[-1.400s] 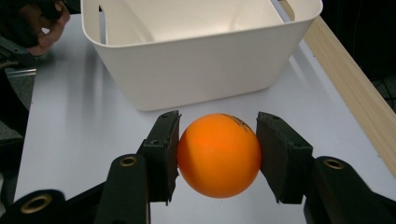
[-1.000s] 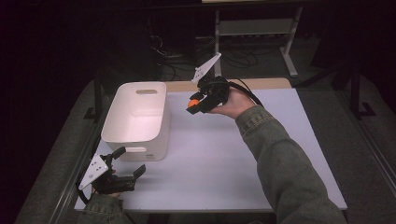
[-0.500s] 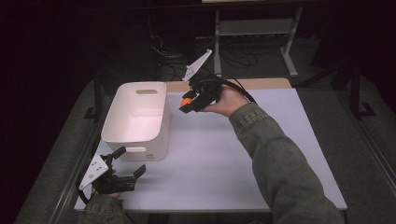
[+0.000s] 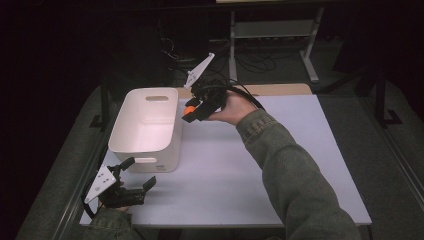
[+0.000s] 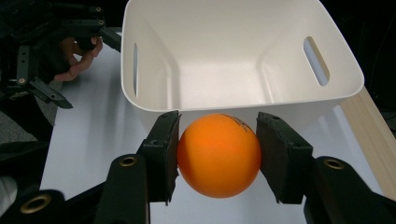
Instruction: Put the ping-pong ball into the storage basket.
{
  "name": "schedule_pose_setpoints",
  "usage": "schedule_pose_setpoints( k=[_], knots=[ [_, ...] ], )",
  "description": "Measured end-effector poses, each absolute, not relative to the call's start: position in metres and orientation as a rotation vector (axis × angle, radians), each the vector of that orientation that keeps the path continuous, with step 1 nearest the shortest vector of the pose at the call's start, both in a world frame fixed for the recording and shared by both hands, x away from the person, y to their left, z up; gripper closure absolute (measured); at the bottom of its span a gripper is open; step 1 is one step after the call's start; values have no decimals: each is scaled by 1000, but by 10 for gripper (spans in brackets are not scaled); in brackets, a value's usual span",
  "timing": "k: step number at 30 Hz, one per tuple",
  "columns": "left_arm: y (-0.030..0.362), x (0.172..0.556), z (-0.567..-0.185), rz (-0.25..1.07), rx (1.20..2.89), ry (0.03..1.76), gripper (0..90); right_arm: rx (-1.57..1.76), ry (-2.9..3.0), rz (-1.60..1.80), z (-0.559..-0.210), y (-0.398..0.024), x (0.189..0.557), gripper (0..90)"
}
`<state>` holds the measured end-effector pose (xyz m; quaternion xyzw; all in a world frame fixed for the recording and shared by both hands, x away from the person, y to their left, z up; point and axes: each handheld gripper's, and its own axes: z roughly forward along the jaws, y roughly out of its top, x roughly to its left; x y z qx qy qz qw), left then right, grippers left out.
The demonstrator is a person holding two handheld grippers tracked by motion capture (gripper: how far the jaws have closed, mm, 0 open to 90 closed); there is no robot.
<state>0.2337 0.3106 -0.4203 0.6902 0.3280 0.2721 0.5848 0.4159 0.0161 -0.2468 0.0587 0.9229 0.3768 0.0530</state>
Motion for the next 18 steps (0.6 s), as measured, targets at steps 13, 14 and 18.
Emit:
schedule_pose_setpoints(
  k=[13, 14, 18],
  knots=[
    [311, 234, -420, 639, 1612, 766, 16, 134, 2824, 1170, -248, 35, 415, 495],
    [311, 234, -420, 639, 1611, 766, 16, 130, 2823, 1168, -248, 37, 414, 495],
    [311, 233, -420, 638, 1609, 767, 16, 103, 2832, 1165, -248, 44, 412, 495]
  ],
)
